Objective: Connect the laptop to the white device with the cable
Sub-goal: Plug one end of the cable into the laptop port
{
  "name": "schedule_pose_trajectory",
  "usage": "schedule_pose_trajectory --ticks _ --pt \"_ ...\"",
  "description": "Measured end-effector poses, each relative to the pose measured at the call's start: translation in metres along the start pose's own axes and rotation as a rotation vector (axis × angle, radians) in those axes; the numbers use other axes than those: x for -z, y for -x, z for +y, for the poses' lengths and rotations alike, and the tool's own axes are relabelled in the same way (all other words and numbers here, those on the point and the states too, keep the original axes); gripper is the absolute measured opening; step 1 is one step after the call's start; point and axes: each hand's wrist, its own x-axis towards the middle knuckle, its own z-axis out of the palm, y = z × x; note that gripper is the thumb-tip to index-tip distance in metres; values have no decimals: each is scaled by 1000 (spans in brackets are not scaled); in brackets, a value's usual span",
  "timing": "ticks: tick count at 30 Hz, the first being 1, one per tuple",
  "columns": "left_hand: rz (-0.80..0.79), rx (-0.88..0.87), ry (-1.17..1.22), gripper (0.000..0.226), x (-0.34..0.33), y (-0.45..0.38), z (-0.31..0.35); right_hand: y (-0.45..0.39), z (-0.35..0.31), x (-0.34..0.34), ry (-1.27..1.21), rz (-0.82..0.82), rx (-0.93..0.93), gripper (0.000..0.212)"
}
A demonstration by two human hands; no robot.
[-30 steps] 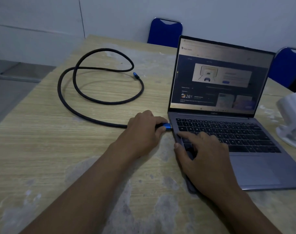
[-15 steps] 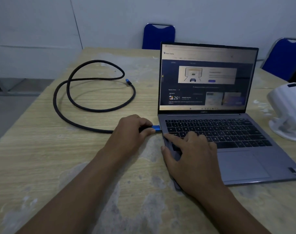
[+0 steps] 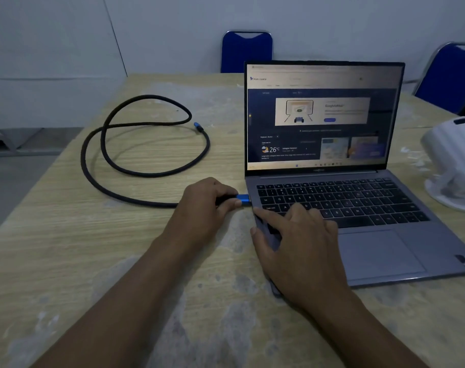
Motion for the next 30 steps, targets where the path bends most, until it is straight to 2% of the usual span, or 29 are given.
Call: schedule_pose_trajectory --ticks 17,26,30 --pt "44 3 12 21 -5 1 0 -2 -2 -2 7 18 9 48" --pt "14 25 -2 21 -7 2 -3 0 2 -3 5 8 24 48" --pt "-2 33 -85 34 -1 1 -2 -1 1 2 2 -6 45 44"
